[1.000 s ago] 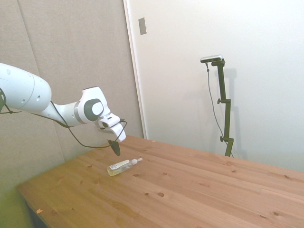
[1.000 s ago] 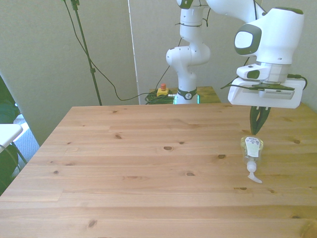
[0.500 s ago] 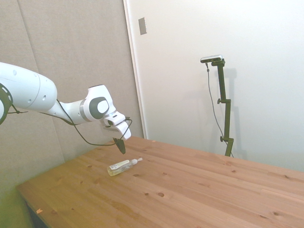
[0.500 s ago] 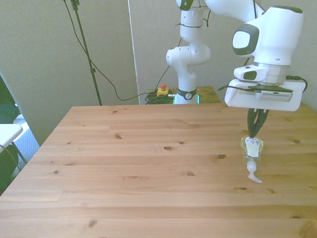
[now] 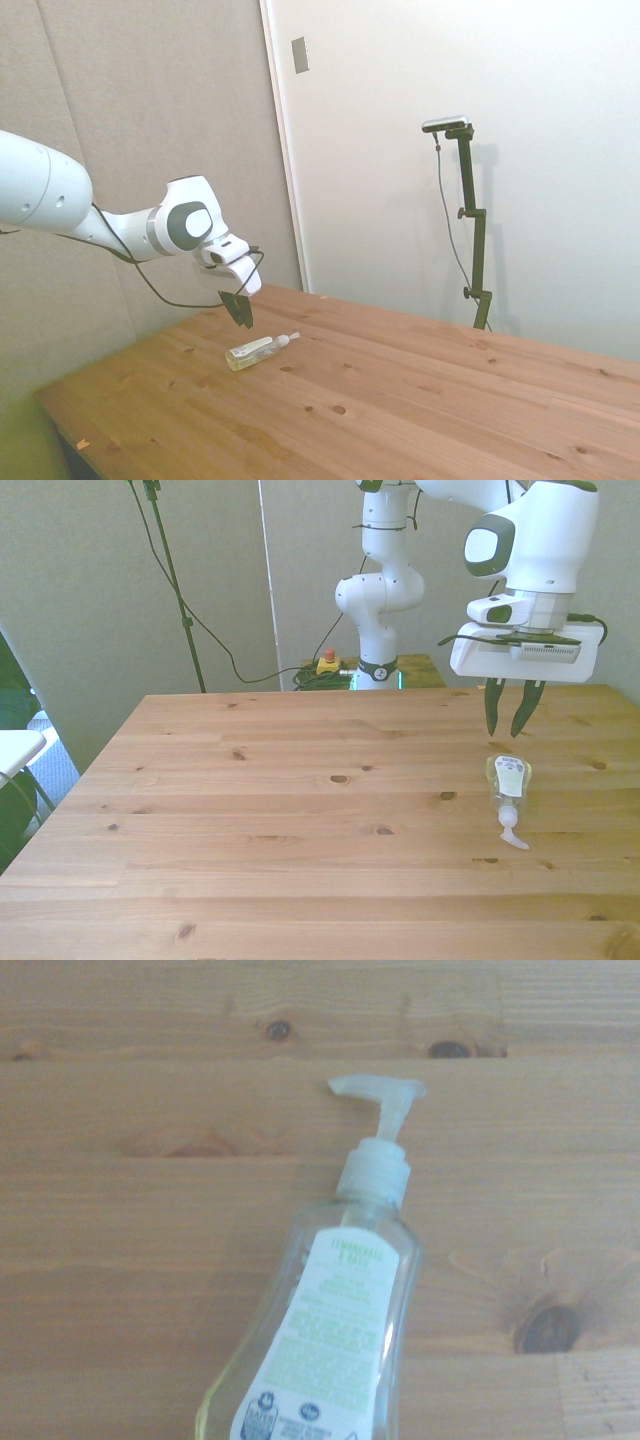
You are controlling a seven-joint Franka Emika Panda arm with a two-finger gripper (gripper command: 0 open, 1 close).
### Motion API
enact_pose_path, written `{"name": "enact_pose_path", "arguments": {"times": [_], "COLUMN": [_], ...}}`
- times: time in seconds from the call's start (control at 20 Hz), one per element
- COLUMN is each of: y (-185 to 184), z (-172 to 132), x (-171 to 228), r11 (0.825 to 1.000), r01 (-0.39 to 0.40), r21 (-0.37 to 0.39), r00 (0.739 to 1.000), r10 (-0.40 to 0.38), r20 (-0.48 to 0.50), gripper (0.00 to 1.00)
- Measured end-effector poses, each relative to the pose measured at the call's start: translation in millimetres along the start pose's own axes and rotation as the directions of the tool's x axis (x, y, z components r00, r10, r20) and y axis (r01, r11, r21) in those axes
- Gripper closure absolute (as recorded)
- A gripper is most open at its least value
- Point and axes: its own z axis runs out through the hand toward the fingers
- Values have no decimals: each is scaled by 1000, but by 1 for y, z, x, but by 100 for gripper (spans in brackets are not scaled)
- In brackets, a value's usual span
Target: Knock down the sanitizer
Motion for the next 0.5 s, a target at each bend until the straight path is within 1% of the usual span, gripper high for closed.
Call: {"name": "enact_pose_path", "arguments": {"times": [0.25,0.5], "y": [15,24], "z": [-3,1], "x": [-32,-58], "r11": [999,996], "r01": [42,80], "r21": [-9,-25], "r00": [999,997], "r10": [-42,-79], "r20": [18,24], "gripper": [0,0]}}
